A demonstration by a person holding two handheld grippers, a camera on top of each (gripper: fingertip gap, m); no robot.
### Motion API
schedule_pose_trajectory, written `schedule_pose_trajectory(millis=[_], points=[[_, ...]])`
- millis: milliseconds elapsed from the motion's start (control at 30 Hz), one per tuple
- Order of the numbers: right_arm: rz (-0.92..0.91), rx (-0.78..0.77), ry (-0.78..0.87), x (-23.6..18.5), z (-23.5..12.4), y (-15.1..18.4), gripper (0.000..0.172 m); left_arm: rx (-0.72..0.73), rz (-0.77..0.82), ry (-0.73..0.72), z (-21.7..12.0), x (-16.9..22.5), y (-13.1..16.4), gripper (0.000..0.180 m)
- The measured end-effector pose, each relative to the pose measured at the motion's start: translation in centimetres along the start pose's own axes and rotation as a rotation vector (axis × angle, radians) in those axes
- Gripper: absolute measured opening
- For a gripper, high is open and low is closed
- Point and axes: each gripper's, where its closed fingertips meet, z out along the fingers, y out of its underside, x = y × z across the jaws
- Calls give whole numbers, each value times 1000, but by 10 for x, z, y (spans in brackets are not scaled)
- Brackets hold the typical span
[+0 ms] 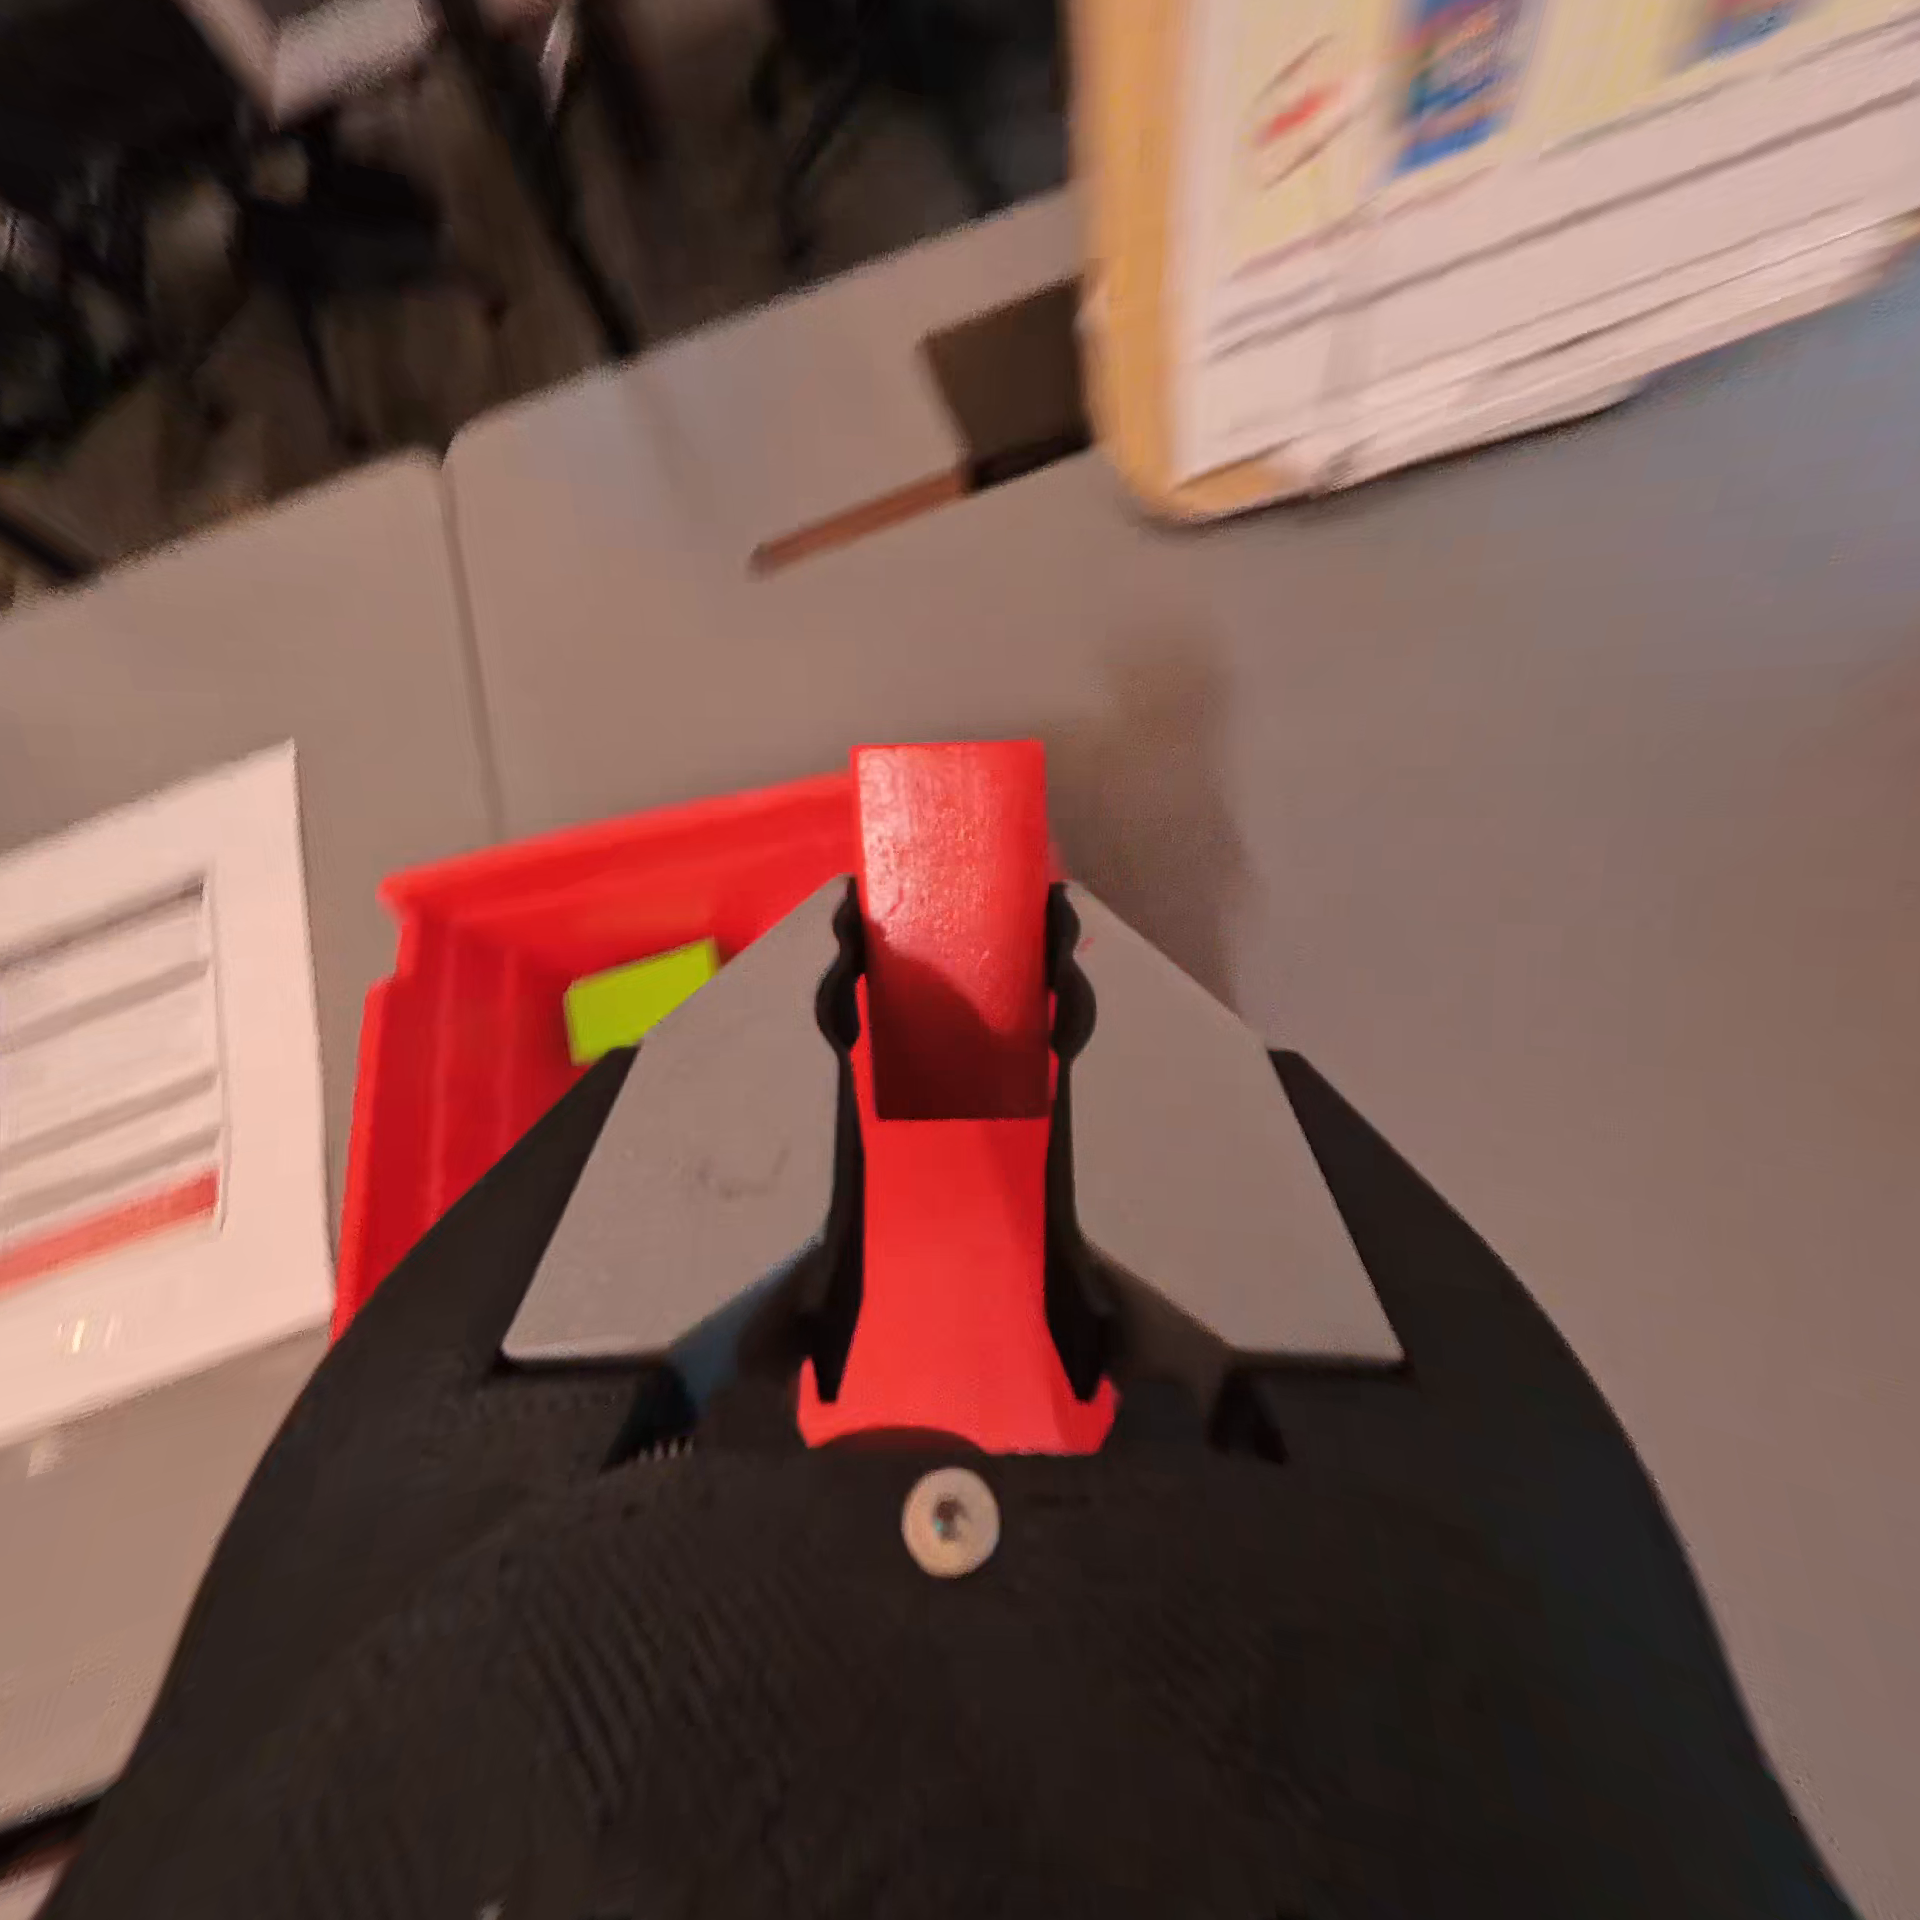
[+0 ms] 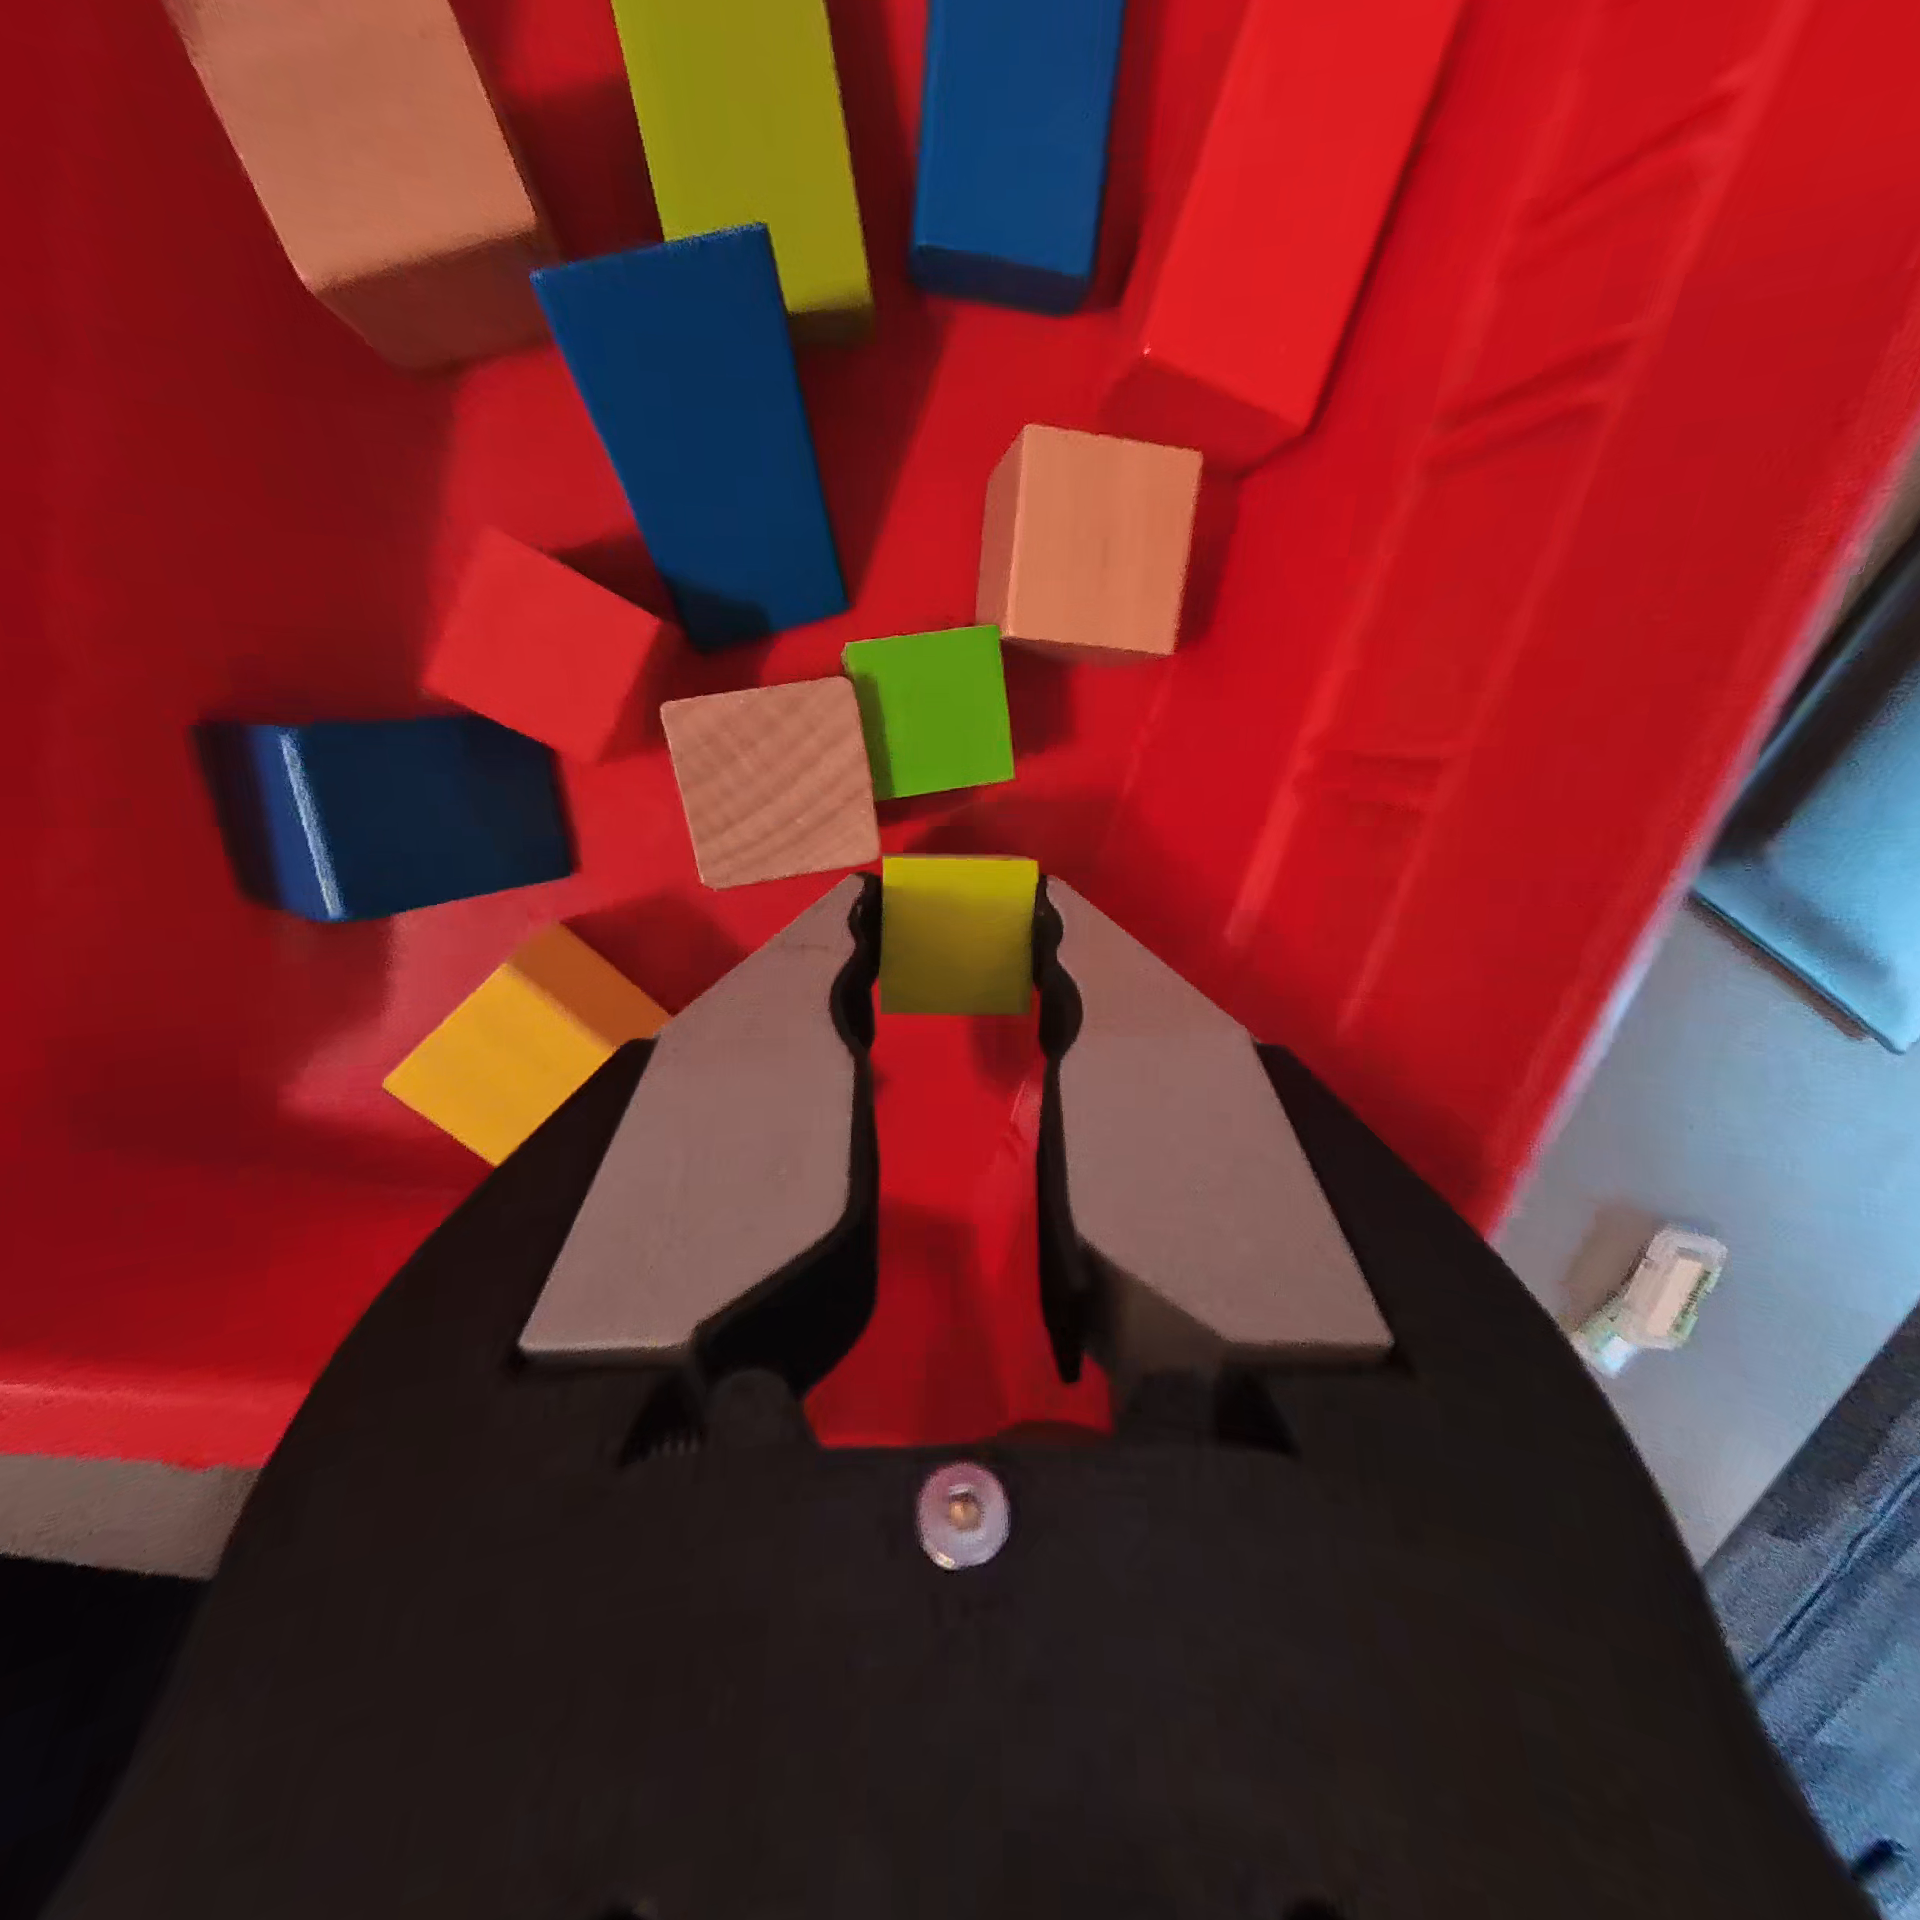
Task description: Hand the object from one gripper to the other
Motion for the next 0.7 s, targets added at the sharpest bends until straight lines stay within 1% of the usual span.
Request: schedule_pose_trajectory(millis=[33, 67, 100, 133, 200, 267, 300, 333, 400, 433, 467, 500, 567, 633, 667, 700], points=[[9, -3, 7, 0, 2, 0, 27, 63, 47, 35, -12, 22, -16, 30], [21, 0, 18, 2, 2, -1, 34, 125, 105, 62, -25, 45, -31, 31], [33, 17, 27, 3, -1, -3, 50, 188, 170, 90, -38, 70, -44, 31], [48, 51, 21, 2, -7, -8, 57, 247, 234, 123, -50, 97, -54, 30], [72, 125, 23, 0, -29, -17, 62, 340, 364, 179, -72, 150, -67, 30], [82, 242, 36, -6, -61, -34, 63, 431, 514, 231, -89, 203, -73, 30], [72, 330, -22, -23, -80, -49, 63, 474, 598, 245, -96, 228, -73, 31], [46, 428, -140, -52, -103, -65, 62, 509, 678, 246, -100, 251, -72, 31], [-60, 609, -480, -131, -157, -90, 66, 563, 786, 256, -106, 290, -69, 30], [-109, 680, -649, -168, -186, -97, 69, 585, 817, 273, -107, 308, -68, 30], [-146, 721, -780, -197, -209, -101, 72, 606, 843, 294, -109, 323, -66, 30], [-172, 738, -860, -218, -223, -105, 76, 622, 866, 307, -109, 336, -64, 30], [-202, 754, -929, -245, -236, -115, 77, 619, 914, 305, -104, 356, -58, 30], [-205, 729, -998, -263, -238, -122, 72, 613, 957, 301, -96, 371, -51, 30], [-208, 704, -1014, -269, -233, -124, 62, 611, 978, 302, -93, 377, -47, 30], [-220, 683, -1011, -272, -227, -125, 37, 604, 998, 295, -89, 382, -43, 30]])
